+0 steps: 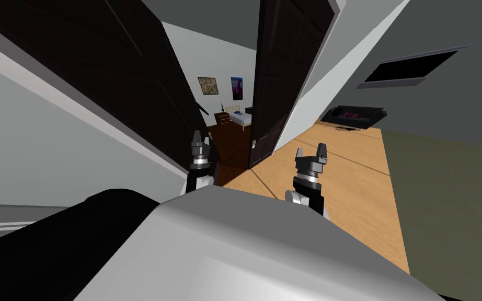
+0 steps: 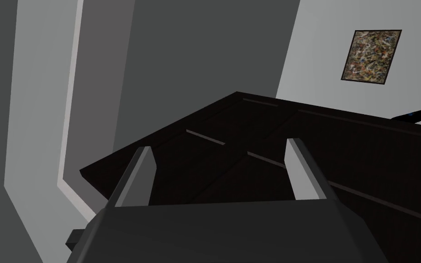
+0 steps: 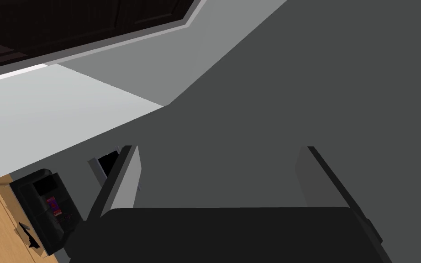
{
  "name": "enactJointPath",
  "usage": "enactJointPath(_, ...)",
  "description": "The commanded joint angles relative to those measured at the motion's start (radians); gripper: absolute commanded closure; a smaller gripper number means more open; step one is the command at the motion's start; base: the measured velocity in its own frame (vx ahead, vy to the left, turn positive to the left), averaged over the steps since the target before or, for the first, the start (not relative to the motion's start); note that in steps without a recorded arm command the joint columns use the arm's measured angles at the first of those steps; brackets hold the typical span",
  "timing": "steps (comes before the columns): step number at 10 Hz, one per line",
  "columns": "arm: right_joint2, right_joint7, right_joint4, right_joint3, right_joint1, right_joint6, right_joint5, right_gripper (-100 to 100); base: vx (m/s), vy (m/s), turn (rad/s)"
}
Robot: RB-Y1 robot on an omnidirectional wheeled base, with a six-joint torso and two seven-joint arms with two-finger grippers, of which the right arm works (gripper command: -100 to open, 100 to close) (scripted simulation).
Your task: Push the door open
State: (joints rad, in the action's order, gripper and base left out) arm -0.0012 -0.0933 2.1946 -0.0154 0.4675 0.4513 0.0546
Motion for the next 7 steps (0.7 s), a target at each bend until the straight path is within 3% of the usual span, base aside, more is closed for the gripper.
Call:
enactJointPath(1, -0.005, 0.002, -0.037, -0.012, -0.014, 0.006, -0.004, -100, 0.084, -0.054, 0.083)
enactJointPath(6, -0.026, 0.004, -0.186, -0.049, -0.070, 0.041, -0.017, -100, 0.094, -0.061, 0.097)
enactJointPath(7, -0.026, 0.004, -0.199, -0.049, -0.070, 0.041, -0.017, -100, 0.057, -0.049, 0.036)
